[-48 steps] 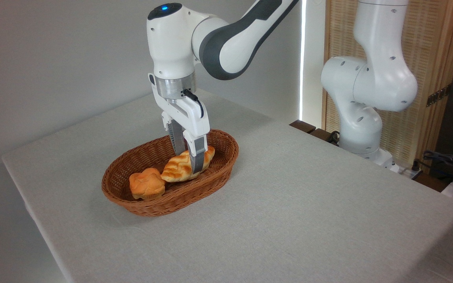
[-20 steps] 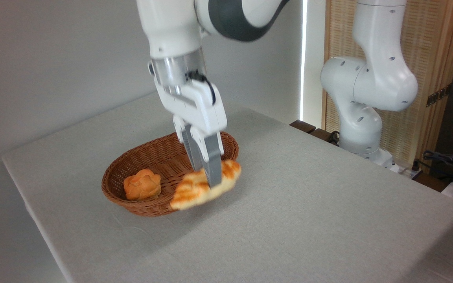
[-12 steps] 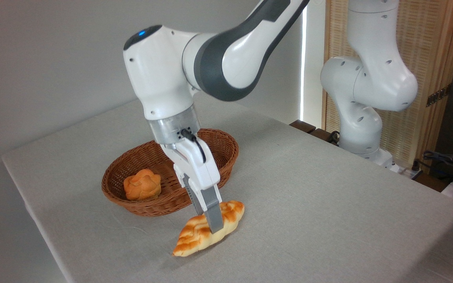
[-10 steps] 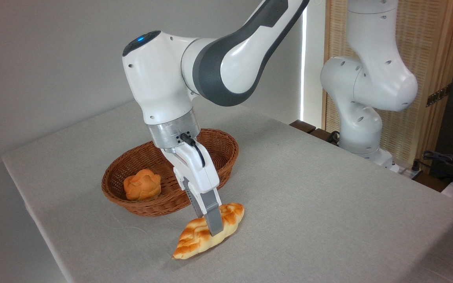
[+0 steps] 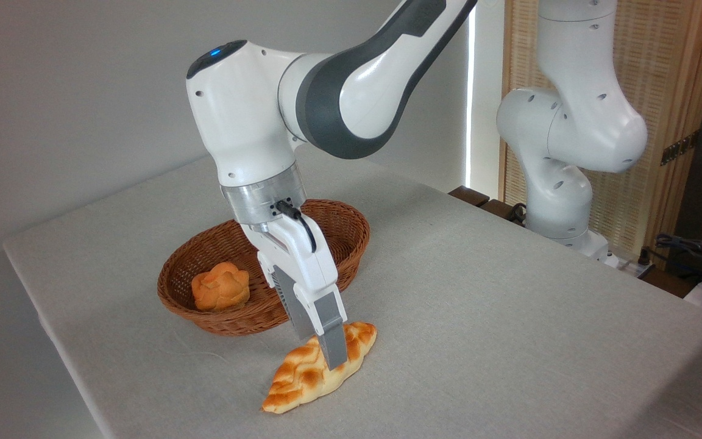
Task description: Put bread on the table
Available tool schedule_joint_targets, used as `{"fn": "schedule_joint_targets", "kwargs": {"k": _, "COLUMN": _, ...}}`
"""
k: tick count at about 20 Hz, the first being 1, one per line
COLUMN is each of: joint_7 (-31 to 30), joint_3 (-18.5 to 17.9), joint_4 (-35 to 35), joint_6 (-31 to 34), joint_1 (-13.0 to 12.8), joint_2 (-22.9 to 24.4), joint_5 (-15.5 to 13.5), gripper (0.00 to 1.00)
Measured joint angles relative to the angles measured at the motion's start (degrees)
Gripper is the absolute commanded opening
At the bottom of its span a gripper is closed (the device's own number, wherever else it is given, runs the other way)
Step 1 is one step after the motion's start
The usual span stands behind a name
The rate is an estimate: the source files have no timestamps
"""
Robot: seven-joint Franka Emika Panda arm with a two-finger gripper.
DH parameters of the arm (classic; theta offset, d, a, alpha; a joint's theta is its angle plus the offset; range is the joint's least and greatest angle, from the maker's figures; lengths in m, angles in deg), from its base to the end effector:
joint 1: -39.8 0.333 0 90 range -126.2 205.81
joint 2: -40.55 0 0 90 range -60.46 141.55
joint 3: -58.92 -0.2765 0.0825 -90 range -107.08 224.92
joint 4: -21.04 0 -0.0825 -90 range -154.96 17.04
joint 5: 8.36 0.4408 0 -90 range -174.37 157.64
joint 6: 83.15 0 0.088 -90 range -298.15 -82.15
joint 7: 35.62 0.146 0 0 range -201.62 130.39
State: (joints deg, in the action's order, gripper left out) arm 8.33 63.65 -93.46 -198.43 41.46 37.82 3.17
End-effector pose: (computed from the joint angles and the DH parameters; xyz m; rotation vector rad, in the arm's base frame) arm 0.6093 -0.0137 0.3297 -2.6812 1.3115 0.1393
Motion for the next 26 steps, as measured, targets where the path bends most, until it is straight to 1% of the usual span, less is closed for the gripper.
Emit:
{"fn": "schedule_joint_targets", "kwargs": {"k": 2, "joint_7": -0.42, "joint_3": 0.00, "joint_4": 2.09, "joint_6": 1.83, "joint_1": 0.00, "joint_2": 0.58, "joint_5": -0.01, "gripper": 1.00}}
{"fn": "schedule_joint_targets", "kwargs": {"k": 3, "joint_7": -0.47, "joint_3": 0.00, "joint_4": 4.07, "joint_6": 4.49, "joint_1": 0.00, "joint_2": 1.02, "joint_5": -0.40, "gripper": 1.00}}
{"fn": "schedule_joint_targets", "kwargs": {"k": 4, "joint_7": -0.52, "joint_3": 0.01, "joint_4": 6.38, "joint_6": 7.61, "joint_1": -0.01, "joint_2": 1.48, "joint_5": -1.53, "gripper": 1.00}}
{"fn": "schedule_joint_targets", "kwargs": {"k": 6, "joint_7": -0.52, "joint_3": 0.01, "joint_4": 11.36, "joint_6": 13.91, "joint_1": -0.01, "joint_2": 2.51, "joint_5": -5.54, "gripper": 1.00}}
{"fn": "schedule_joint_targets", "kwargs": {"k": 8, "joint_7": -0.99, "joint_3": 0.01, "joint_4": 14.86, "joint_6": 18.55, "joint_1": -0.01, "joint_2": 3.79, "joint_5": -8.99, "gripper": 1.00}}
{"fn": "schedule_joint_targets", "kwargs": {"k": 10, "joint_7": -3.93, "joint_3": 0.02, "joint_4": 16.68, "joint_6": 20.92, "joint_1": -0.01, "joint_2": 4.95, "joint_5": -12.11, "gripper": 1.00}}
{"fn": "schedule_joint_targets", "kwargs": {"k": 11, "joint_7": -5.16, "joint_3": 0.06, "joint_4": 16.96, "joint_6": 21.31, "joint_1": -0.02, "joint_2": 5.27, "joint_5": -12.94, "gripper": 1.00}}
{"fn": "schedule_joint_targets", "kwargs": {"k": 14, "joint_7": -6.38, "joint_3": 0.33, "joint_4": 17.10, "joint_6": 21.39, "joint_1": -0.12, "joint_2": 5.32, "joint_5": -13.72, "gripper": 1.00}}
{"fn": "schedule_joint_targets", "kwargs": {"k": 23, "joint_7": -6.38, "joint_3": -0.04, "joint_4": 19.11, "joint_6": 21.38, "joint_1": -0.01, "joint_2": 5.19, "joint_5": -13.73, "gripper": 1.00}}
{"fn": "schedule_joint_targets", "kwargs": {"k": 26, "joint_7": -6.38, "joint_3": -0.85, "joint_4": 19.14, "joint_6": 21.38, "joint_1": 0.02, "joint_2": 5.13, "joint_5": -13.73, "gripper": 1.00}}
